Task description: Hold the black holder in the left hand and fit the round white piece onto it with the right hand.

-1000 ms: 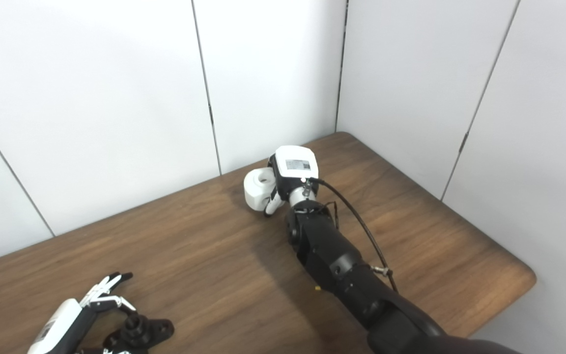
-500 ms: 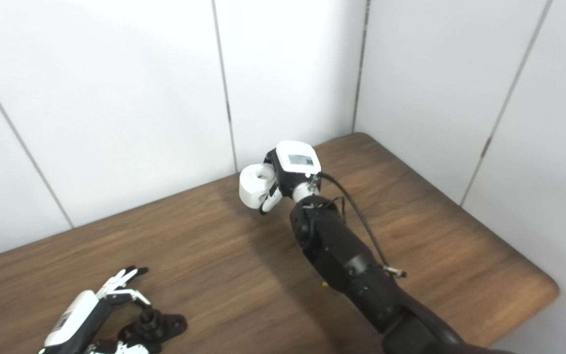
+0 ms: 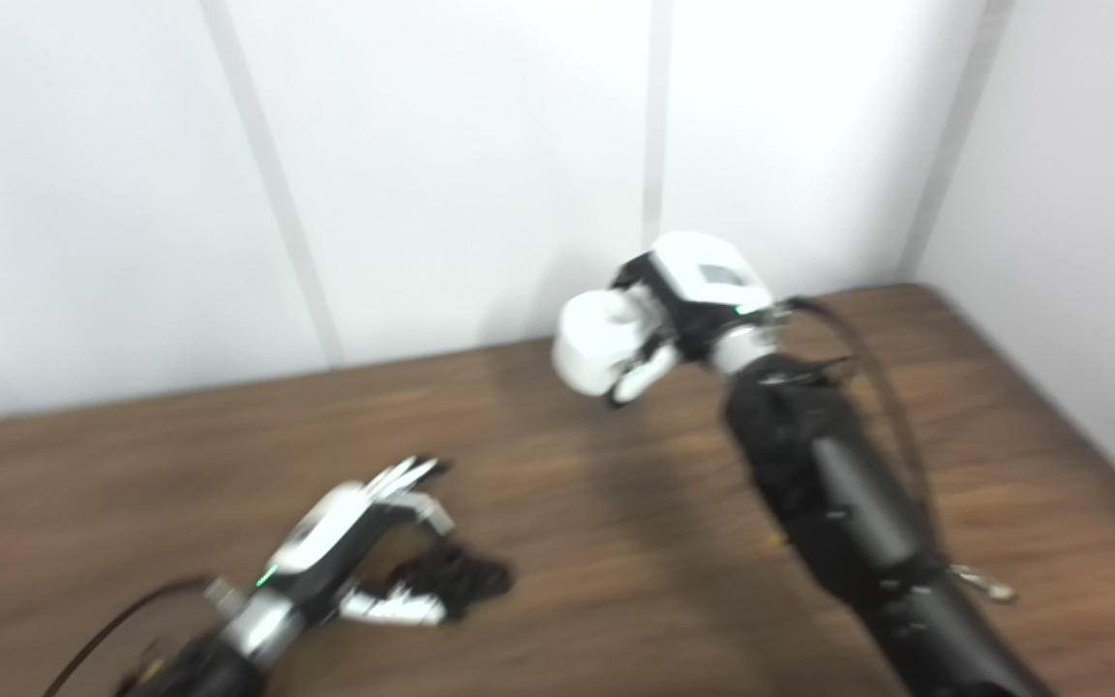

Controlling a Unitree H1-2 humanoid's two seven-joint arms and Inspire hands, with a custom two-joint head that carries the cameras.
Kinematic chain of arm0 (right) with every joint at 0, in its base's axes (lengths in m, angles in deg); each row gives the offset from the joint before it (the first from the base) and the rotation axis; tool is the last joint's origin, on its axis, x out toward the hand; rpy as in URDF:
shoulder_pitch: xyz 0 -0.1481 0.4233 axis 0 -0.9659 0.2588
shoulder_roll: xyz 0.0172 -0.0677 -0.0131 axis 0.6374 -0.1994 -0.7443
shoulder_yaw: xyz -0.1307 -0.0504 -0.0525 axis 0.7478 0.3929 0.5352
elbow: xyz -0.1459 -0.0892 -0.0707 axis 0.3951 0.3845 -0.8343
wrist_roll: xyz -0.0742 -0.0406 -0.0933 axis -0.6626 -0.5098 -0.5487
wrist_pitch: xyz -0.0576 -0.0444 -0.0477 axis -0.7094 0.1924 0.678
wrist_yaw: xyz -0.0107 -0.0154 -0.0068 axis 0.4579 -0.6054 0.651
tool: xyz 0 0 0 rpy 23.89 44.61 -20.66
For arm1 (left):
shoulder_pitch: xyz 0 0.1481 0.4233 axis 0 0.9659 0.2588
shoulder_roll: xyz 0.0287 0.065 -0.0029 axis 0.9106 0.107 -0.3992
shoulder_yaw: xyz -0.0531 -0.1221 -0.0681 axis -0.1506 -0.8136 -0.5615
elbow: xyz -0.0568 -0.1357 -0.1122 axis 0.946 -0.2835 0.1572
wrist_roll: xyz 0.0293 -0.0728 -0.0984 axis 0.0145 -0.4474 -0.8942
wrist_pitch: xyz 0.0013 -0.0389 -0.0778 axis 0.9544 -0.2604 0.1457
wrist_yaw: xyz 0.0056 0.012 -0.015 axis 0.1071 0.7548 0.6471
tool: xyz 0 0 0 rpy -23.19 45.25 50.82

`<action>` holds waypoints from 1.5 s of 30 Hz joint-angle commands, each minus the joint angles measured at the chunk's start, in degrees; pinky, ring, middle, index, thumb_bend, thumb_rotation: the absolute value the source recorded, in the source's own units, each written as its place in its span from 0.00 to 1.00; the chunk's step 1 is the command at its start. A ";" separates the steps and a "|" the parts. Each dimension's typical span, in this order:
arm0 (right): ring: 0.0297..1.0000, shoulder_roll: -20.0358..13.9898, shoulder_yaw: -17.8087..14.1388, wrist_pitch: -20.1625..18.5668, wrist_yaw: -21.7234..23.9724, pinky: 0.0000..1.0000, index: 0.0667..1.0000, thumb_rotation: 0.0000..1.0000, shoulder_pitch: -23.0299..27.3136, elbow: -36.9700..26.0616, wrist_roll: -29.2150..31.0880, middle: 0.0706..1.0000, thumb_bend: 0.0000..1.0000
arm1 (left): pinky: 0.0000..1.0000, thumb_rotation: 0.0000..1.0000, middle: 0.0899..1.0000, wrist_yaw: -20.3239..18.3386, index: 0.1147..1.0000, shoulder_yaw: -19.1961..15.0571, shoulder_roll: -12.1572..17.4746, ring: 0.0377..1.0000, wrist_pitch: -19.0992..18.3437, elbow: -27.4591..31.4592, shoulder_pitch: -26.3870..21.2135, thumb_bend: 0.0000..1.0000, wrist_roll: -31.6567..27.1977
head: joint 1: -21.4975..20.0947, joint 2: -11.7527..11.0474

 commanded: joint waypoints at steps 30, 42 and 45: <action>0.76 4.23 5.46 9.25 6.48 0.75 0.44 0.14 -6.63 -13.44 0.71 0.73 0.52 | 1.00 0.06 0.94 0.88 0.41 4.22 -5.20 1.00 -7.83 -3.55 3.40 0.52 3.97 | 4.06 3.27; 0.75 5.46 6.08 12.22 5.75 0.74 0.44 0.14 -7.25 -10.60 1.43 0.73 0.52 | 1.00 0.06 0.94 0.45 0.41 4.67 -5.35 1.00 -8.80 -2.40 3.61 0.52 3.29 | 4.45 3.64; 0.75 5.54 6.24 13.54 5.53 0.74 0.44 0.14 -7.27 -9.69 1.69 0.73 0.52 | 1.00 0.06 0.94 0.47 0.41 4.85 -5.40 1.00 -9.05 -1.98 3.70 0.52 3.37 | 4.70 3.85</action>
